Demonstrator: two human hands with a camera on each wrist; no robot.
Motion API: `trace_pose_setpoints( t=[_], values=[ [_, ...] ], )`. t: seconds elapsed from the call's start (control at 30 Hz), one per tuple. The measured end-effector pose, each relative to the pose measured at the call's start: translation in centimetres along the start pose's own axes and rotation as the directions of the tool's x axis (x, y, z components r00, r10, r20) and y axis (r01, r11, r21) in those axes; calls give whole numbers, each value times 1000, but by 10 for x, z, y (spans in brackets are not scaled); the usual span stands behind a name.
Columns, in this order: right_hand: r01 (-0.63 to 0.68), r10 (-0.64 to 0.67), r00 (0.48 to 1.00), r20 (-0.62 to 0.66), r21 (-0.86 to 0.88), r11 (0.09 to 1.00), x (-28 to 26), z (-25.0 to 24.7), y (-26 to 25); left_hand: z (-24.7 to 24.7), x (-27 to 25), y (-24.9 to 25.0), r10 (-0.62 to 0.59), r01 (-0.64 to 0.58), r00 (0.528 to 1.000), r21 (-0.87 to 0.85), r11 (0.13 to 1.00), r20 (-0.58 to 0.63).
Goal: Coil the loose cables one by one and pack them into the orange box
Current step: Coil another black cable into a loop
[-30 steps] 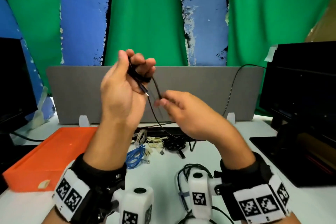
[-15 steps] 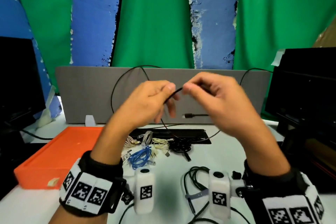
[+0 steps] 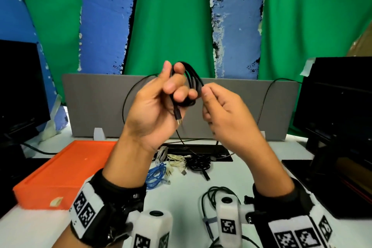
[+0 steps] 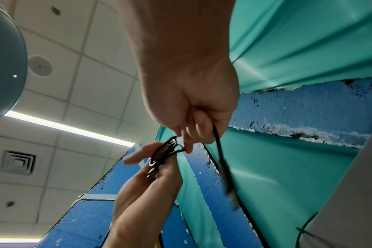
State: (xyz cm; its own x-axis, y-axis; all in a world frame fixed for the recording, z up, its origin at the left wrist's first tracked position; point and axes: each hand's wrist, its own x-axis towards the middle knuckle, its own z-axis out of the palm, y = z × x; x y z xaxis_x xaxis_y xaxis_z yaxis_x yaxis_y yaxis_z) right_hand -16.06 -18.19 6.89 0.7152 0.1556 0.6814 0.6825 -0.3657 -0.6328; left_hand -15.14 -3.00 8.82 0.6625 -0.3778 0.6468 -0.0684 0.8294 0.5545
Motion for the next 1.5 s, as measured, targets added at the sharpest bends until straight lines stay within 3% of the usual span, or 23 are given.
trace_pose_setpoints(
  t=[0.1, 0.17, 0.2, 0.27, 0.33, 0.37, 0.4, 0.47, 0.53, 0.57, 0.63, 0.7, 0.77, 0.83, 0.97, 1.1, 1.2, 1.23, 1.3, 1.37, 1.5],
  values=[
    [-85, 100, 988, 115, -127, 988, 0, 0, 4, -1, 2, -1, 155, -146, 975, 67, 987, -160],
    [-108, 140, 971, 191, -170, 979, -1, 1, 5, -4, 5, -4, 339, -245, 923, 399, 884, -184],
    [-97, 140, 964, 225, -189, 977, -1, 4, 4, -6, 5, -6, 439, -268, 888, 622, 736, -138],
    [-37, 109, 961, 253, -272, 962, -2, 8, 1, -11, 5, -15, 545, -241, 837, 928, 285, 50],
    [-13, 105, 965, 240, -359, 933, -3, 9, -2, -16, 2, -25, 471, -163, 853, 972, -168, 225],
    [-21, 118, 967, 224, -393, 919, -4, 8, -3, -19, 1, -30, 408, -105, 879, 935, -338, 246],
    [-27, 124, 971, 204, -422, 906, -5, 7, -2, -21, 1, -33, 361, -46, 904, 893, -447, 228],
    [-32, 117, 980, 163, -448, 893, -5, 2, -1, -26, 4, -35, 322, 53, 936, 848, -528, 142],
    [-36, 105, 986, 131, -446, 894, -6, -1, -1, -30, 5, -31, 293, 81, 952, 853, -516, 86],
    [-24, 89, 989, 122, -455, 890, -6, -3, -2, -31, 6, -27, 258, 79, 965, 881, -467, 51],
    [37, 23, 993, 117, -485, 874, -6, -5, -6, -27, 5, -19, 144, 112, 986, 963, -245, -78],
    [122, -64, 990, 129, -521, 845, -6, -6, -10, -19, 2, -11, -21, 217, 976, 976, 20, -217],
    [206, -151, 978, 146, -518, 830, -6, -6, -10, -15, -3, -4, -153, 295, 953, 921, 254, -263],
    [216, -162, 975, 154, -455, 864, -6, -2, -10, -14, -5, 2, -206, 337, 940, 837, 432, -272],
    [169, -122, 980, 156, -340, 925, -6, 15, -7, -18, -4, 9, -294, 402, 915, 654, 640, -275],
    [210, -237, 970, -62, -289, 934, -2, 19, 2, -14, 0, 6, -304, 400, 913, 460, 793, -270],
    [181, -241, 941, -238, -248, 952, -1, 18, 5, -11, 2, -2, -206, 315, 945, 531, 787, -255],
    [162, -222, 939, -262, -232, 959, -2, 18, 5, -12, 3, -6, -127, 253, 962, 626, 737, -240],
    [120, -174, 948, -265, -208, 971, 0, 17, 6, -15, 4, -14, 65, 122, 981, 844, 522, -182],
    [92, -132, 966, -222, -184, 979, 4, 15, 8, -20, 6, -22, 213, 30, 972, 951, 309, -100],
    [13, -13, 1000, 8, -46, 999, 5, -2, 11, -25, 8, -34, 340, -92, 940, 981, 169, 29]
  ],
)
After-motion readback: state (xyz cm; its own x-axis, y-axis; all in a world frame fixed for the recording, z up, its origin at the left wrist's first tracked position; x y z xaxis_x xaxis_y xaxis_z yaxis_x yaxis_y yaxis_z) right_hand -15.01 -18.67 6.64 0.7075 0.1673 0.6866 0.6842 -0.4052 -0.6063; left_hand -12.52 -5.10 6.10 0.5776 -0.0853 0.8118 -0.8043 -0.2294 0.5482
